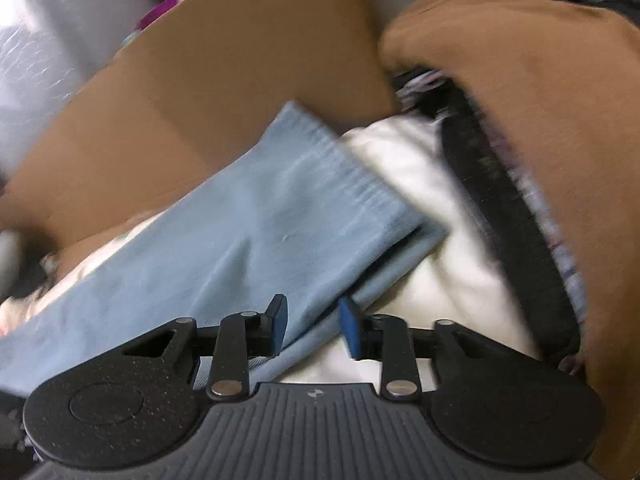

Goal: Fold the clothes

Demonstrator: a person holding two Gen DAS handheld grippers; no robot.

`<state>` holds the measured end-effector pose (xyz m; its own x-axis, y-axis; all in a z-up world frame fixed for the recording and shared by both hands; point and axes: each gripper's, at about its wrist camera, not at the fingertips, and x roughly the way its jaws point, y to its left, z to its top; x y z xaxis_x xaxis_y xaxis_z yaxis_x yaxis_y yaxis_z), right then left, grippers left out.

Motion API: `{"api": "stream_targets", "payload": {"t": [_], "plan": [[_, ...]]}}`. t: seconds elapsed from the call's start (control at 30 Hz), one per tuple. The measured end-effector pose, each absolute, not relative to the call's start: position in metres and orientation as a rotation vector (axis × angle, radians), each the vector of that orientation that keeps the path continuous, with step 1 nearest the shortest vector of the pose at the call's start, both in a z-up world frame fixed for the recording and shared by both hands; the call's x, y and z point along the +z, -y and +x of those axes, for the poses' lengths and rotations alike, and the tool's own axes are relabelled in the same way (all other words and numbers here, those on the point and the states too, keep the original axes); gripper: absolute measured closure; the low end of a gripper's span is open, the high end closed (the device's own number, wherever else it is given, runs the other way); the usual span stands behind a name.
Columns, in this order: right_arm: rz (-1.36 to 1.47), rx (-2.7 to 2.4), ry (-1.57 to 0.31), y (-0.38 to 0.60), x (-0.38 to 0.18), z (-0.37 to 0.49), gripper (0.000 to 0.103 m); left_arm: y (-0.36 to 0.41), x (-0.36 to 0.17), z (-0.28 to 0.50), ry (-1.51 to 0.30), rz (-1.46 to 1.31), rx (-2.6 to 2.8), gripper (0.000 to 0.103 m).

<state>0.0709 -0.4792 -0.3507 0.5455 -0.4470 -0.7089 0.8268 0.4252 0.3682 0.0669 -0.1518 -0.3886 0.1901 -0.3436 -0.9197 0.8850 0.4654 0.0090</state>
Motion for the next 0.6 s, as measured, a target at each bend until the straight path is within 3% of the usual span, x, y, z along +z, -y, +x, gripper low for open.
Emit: {"api": "stream_targets", "payload": {"t": [0.33,0.37,0.43,0.6], "plan": [[0.797,-0.94,-0.56,0.509,-0.361,0.072,0.071,0.148,-0.39,0.066,-1.036,0.628,-0.952,0.098],[0.795,-0.939,-0.56,0.51,-0.362,0.073,0.084,0.148,-0.39,0.065,-1.036,0.628,-0.953,0.098],[0.786,-0.949,-0.55,0.511,-0.36,0.073,0.1,0.148,-0.388,0.065,-1.033,0.625,-0.954,0.098],[0.712,-0.996,-0.554,0.507,-0.35,0.072,0.1,0.149,-0.386,0.06,-1.014,0.647,-0.961,0.098]]}}
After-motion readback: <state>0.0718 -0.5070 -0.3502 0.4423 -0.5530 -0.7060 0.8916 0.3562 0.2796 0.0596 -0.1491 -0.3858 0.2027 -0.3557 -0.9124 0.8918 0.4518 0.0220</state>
